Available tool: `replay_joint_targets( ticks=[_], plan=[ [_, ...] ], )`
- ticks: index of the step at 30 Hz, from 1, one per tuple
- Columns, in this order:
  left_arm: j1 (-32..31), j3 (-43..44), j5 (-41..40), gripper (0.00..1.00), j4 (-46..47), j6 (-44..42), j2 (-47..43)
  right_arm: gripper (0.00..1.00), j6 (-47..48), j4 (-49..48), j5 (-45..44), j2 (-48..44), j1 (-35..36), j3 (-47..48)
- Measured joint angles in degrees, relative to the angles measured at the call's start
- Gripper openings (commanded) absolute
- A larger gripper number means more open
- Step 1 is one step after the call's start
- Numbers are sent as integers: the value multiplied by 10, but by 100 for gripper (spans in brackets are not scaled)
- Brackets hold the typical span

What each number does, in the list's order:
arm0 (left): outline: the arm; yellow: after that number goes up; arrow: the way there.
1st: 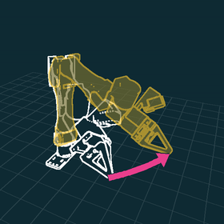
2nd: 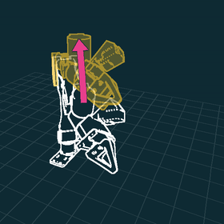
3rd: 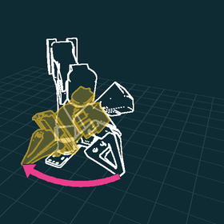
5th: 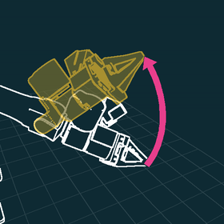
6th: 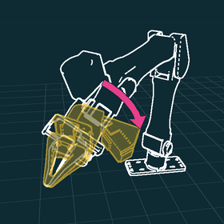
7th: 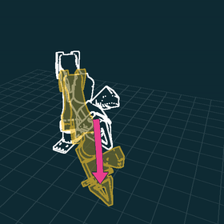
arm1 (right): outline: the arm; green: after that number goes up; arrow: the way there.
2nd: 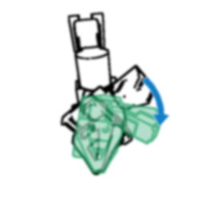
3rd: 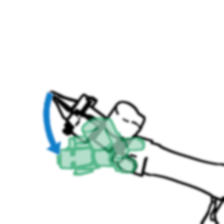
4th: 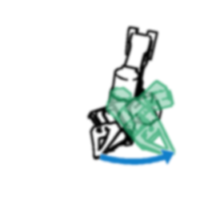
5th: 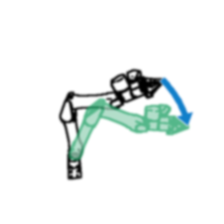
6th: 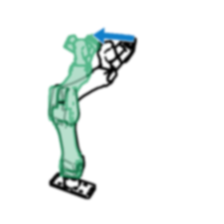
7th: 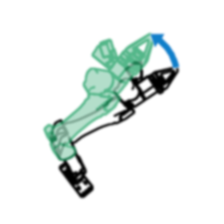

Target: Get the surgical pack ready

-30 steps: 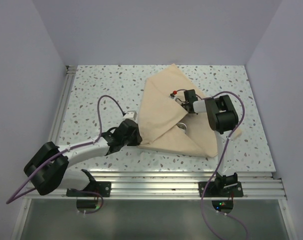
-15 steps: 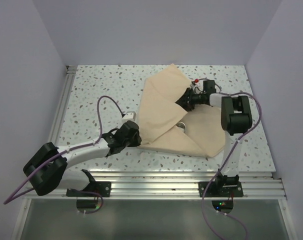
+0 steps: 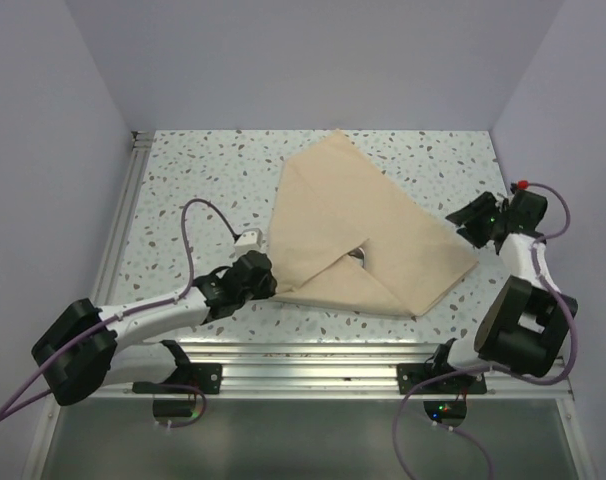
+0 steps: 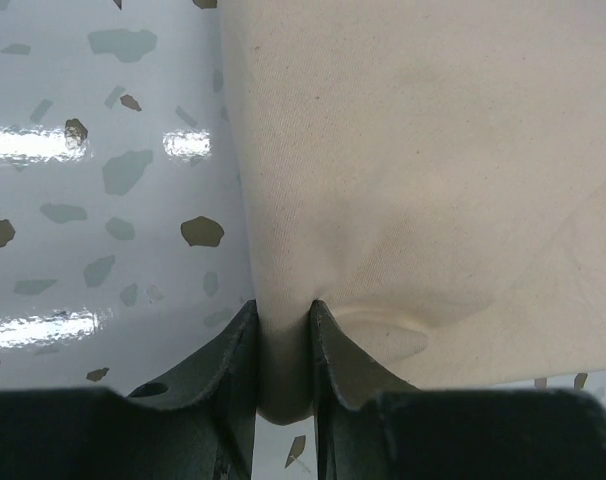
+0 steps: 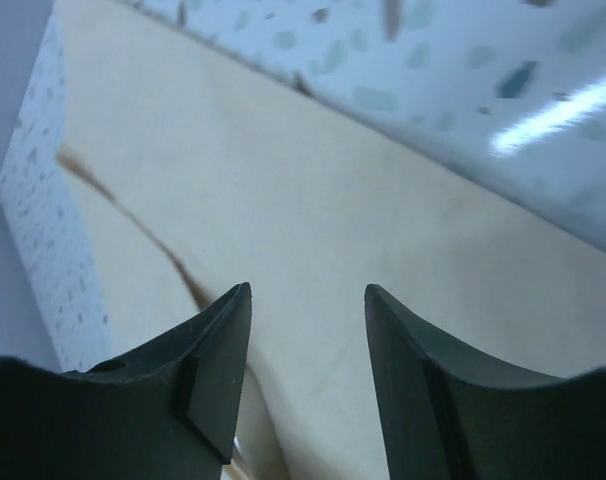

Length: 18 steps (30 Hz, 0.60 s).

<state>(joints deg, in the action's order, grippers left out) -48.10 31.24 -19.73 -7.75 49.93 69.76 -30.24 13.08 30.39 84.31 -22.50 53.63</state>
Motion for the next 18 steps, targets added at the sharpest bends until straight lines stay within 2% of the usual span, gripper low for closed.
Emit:
replay_joint_targets(
  ticks=[3,6,13,18],
  plan=[
    [0,-7,-3,18,-1,-2,-12,56,9,30,-90,-67,-46,-45],
    [0,-9,-3,18,2,-2,-13,57,17,53,-152,-91,-58,-59],
    [0,-12,-4,18,9,-16,-13,56,29,68,-233,-76,-57,-67],
    [0,-12,-5,18,10,-27,-13,52,29,67,-266,-48,-57,-80]
  ],
)
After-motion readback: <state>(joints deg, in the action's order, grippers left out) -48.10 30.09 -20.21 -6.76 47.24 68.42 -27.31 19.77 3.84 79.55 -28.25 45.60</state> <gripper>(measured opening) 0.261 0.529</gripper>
